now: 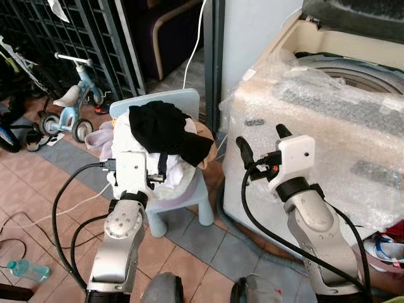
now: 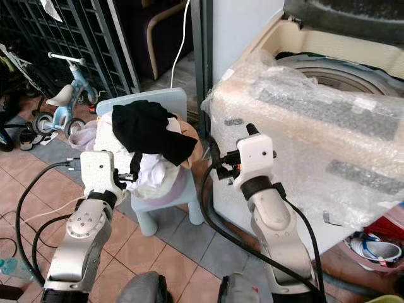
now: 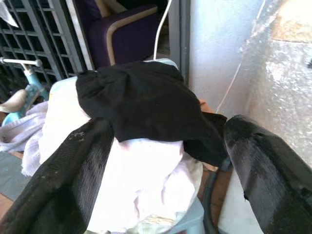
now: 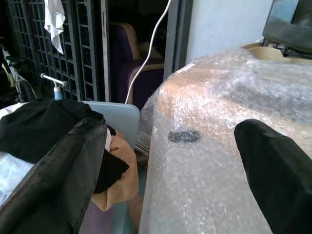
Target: Clothes washing
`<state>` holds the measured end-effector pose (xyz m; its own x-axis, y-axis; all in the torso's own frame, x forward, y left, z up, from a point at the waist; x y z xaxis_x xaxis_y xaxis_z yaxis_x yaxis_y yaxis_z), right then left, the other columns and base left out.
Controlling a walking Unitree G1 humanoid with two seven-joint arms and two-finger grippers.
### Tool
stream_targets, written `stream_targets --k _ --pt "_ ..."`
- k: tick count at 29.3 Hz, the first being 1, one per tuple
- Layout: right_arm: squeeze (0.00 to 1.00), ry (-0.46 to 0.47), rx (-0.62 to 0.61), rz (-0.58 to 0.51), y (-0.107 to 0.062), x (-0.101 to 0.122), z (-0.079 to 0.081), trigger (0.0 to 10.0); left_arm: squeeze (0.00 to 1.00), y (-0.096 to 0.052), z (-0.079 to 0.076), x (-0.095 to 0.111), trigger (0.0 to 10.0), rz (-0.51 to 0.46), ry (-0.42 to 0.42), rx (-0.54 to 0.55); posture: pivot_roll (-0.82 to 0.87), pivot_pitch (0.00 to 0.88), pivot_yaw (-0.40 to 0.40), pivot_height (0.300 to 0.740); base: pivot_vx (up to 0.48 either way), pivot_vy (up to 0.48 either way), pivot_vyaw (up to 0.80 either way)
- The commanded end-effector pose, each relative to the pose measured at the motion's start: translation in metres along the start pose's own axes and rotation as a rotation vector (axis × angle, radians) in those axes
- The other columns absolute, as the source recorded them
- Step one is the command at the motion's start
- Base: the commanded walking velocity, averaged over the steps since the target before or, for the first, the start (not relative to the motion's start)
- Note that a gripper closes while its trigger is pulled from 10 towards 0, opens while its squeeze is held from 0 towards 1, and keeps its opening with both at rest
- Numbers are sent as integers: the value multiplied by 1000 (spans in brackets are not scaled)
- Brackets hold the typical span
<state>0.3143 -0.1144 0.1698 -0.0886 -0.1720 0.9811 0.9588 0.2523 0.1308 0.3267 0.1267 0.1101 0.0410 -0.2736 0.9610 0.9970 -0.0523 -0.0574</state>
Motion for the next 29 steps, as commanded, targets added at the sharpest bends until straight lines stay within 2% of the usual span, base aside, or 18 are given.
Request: stream_targets --k 1,10,12,29 --pt "0 10 6 -23 2 9 1 10000 0 1 3 2 10000 -3 3 11 -46 86 52 740 0 0 0" --pt "0 40 -10 9 3 3 1 10000 0 1 8 -2 10000 19 -6 36 -43 87 52 740 0 0 0" --pt "0 23 -20 30 3 -1 0 10000 0 1 8 -2 10000 19 -7 36 -44 89 52 740 0 0 0" --pt "0 23 -20 30 3 -1 0 10000 0 1 8 -2 10000 19 -7 36 -44 89 52 740 0 0 0"
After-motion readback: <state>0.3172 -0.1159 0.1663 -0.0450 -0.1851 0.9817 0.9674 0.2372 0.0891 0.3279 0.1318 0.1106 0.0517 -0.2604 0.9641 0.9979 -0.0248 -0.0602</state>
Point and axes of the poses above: a point about 5 cm out from each wrist's last joint towards the gripper, its own y axis pointing out of the wrist towards the gripper, its own x axis along the axis of the wrist's last joint, z = x × y, the point moved 6 cm from there along y, pointing out of the wrist towards the gripper, and after that the axes turned 14 degrees about y, right-handed, at the moved point
